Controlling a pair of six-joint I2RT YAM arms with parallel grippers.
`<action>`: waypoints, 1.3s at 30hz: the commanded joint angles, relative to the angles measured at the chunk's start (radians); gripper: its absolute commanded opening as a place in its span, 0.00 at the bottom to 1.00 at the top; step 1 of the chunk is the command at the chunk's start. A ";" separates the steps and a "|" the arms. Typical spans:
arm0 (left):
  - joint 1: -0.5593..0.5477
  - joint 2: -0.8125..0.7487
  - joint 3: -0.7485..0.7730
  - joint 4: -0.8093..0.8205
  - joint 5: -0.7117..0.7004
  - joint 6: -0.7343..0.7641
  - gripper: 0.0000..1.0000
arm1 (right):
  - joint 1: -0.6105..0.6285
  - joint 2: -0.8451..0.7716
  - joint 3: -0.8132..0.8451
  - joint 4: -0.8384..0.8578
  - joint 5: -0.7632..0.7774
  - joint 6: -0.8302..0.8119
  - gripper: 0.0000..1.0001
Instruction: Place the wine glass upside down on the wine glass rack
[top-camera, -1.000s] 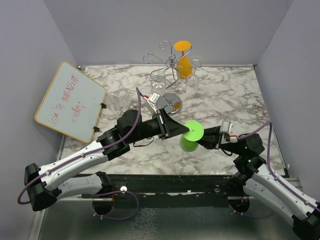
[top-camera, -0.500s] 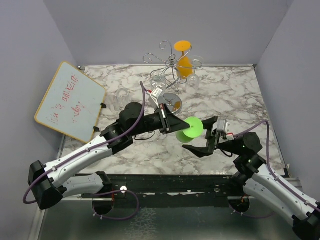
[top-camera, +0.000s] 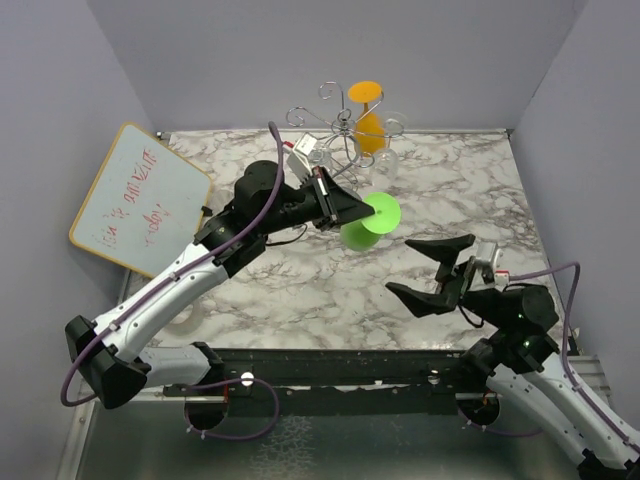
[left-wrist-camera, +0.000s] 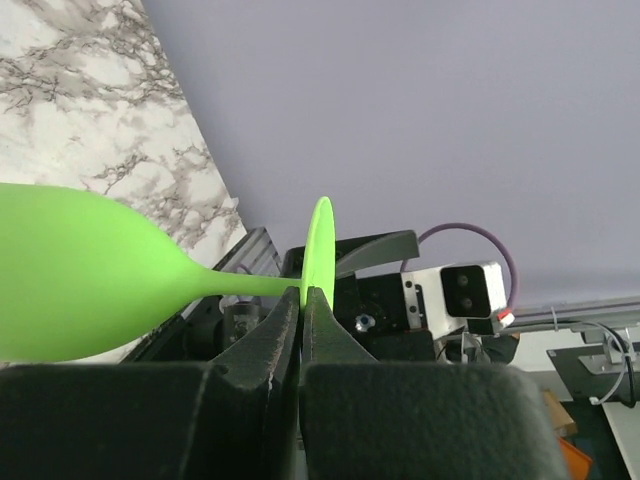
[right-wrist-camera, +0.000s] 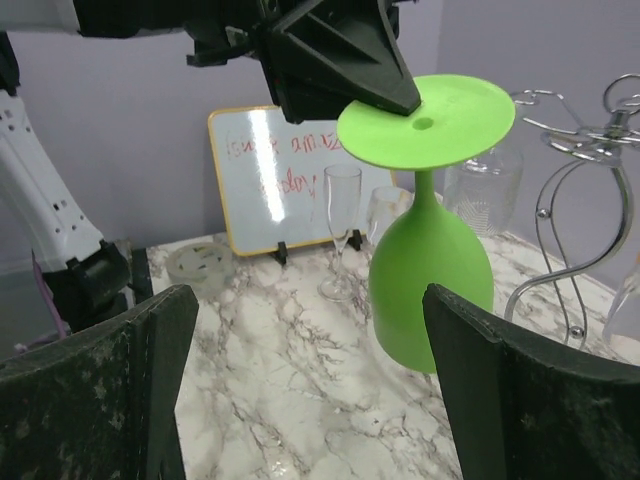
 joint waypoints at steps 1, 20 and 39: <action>0.003 0.058 0.106 -0.113 -0.004 -0.019 0.00 | 0.002 -0.046 0.099 -0.118 0.163 0.128 1.00; -0.033 0.333 0.469 -0.311 -0.380 -0.066 0.00 | 0.002 -0.035 0.277 -0.372 0.453 0.386 1.00; 0.078 0.545 0.741 -0.359 -0.353 -0.034 0.00 | 0.003 -0.070 0.286 -0.357 0.454 0.469 1.00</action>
